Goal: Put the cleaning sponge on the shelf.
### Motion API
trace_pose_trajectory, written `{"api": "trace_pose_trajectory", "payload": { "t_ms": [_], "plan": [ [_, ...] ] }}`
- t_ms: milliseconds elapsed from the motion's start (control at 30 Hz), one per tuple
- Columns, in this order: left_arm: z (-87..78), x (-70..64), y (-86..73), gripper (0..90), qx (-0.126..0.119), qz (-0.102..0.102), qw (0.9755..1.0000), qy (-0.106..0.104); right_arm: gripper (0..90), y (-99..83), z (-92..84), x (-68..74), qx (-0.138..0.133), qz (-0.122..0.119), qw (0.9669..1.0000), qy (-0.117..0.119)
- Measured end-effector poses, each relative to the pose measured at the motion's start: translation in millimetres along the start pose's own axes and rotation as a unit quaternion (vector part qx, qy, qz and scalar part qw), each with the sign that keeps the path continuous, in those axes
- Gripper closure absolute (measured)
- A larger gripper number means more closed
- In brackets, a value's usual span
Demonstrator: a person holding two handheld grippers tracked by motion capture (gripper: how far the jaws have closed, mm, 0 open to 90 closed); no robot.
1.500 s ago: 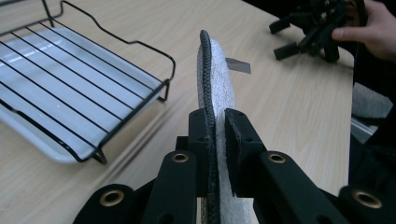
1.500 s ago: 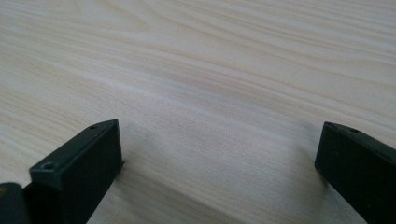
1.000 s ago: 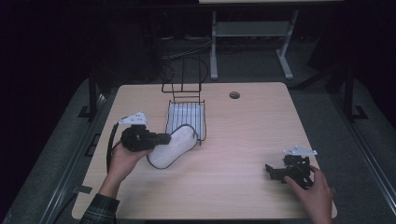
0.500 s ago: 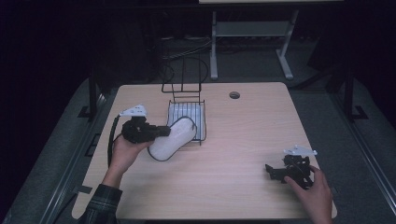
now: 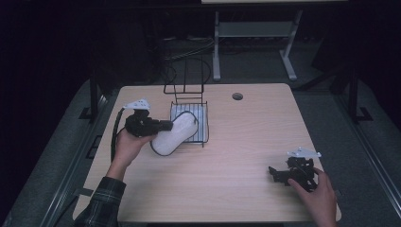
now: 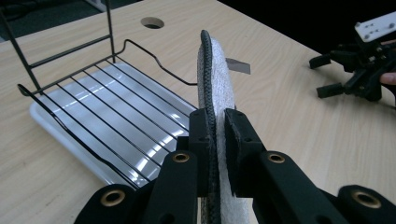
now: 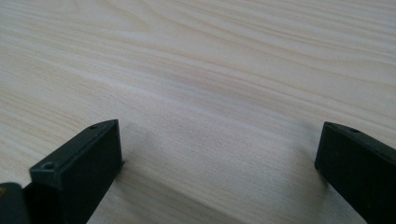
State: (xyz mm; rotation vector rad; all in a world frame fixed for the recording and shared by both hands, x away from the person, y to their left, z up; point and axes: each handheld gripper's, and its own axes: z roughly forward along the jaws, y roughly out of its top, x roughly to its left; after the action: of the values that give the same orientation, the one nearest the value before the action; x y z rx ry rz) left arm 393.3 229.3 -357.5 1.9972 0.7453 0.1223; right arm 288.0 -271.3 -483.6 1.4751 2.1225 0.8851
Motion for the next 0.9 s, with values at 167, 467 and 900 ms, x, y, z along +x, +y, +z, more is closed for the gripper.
{"api": "trace_pose_trajectory", "payload": {
  "t_ms": [167,467,900],
  "plan": [
    [3.4,10.7,3.6,81.6,-0.005,-0.009,0.9999,0.002,0.2,0.0,0.1,0.0,0.0,0.0,1.0,0.0],
    [14.0,25.1,16.0,81.7,-0.005,-0.015,0.9999,0.006,0.2,0.0,0.1,0.0,0.0,0.0,1.0,0.0],
    [33.0,43.9,23.6,81.7,-0.006,-0.03,0.9995,0.006,0.2,0.0,0.1,0.0,0.0,0.0,1.0,0.0]
  ]
}}
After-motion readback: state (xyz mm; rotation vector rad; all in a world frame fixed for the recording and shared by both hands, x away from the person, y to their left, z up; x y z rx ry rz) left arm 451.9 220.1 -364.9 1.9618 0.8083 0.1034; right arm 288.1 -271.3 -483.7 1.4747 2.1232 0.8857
